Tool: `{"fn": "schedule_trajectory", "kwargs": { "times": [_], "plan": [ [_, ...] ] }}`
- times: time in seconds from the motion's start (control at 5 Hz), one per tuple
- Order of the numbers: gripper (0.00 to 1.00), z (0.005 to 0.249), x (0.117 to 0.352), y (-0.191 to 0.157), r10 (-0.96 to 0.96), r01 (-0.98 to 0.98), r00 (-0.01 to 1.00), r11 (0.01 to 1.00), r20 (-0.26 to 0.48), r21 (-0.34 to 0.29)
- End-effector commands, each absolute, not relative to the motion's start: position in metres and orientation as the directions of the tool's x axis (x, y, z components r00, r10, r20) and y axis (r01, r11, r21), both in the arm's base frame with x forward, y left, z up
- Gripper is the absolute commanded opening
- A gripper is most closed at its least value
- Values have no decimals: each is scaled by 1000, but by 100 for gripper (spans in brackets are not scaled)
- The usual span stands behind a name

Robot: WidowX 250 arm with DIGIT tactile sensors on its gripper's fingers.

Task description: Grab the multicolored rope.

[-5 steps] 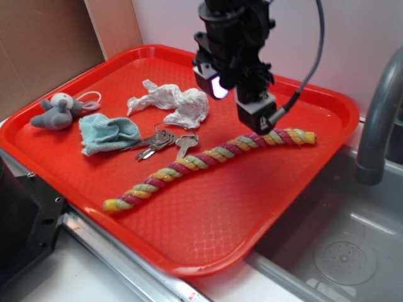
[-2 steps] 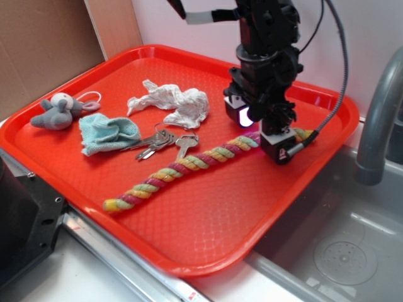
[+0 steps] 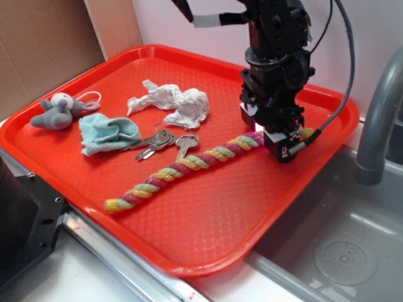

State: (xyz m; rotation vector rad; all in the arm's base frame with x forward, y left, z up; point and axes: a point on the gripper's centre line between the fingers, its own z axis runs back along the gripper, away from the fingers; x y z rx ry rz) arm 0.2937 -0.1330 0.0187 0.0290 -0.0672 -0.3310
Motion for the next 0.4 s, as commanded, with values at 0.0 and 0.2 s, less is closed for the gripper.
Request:
{"fn": "schedule_trajectory", "kwargs": {
  "times": [0.0,0.2],
  "plan": [
    [0,33,298,-129,-293,292,956,954,18,69],
    [0,66,292,-123,-266,267,964,959,-14,96]
  ]
}}
